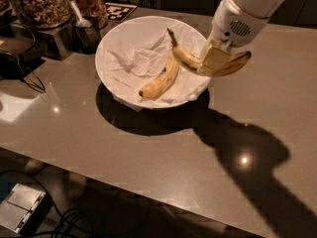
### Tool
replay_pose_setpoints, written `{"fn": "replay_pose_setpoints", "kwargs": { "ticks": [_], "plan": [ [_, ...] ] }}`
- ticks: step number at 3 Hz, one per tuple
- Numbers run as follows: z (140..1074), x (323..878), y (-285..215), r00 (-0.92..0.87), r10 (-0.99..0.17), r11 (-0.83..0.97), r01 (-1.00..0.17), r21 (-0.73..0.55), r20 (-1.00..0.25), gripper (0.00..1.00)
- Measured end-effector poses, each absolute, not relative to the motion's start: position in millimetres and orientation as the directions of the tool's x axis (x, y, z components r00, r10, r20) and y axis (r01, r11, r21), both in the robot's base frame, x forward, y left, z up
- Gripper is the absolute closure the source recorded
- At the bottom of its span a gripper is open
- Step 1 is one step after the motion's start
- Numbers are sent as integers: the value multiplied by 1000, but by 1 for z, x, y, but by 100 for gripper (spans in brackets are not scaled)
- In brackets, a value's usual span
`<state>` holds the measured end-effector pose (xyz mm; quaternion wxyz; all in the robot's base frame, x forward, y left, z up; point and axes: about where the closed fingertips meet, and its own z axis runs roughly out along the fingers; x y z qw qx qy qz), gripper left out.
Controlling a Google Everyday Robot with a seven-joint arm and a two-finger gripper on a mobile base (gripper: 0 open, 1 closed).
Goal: Pick banana from white bowl
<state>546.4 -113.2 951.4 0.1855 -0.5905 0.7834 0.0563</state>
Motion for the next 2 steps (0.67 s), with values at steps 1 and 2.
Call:
{"fn": "replay_pose_setpoints", "kwargs": {
  "ticks": [1,2],
  "plan": [
    [968,517,-119,-148,-916,233,-953,-194,-373,100],
    [977,491,-122,-75,-927,172,-955,-240,-367,100]
  ]
}}
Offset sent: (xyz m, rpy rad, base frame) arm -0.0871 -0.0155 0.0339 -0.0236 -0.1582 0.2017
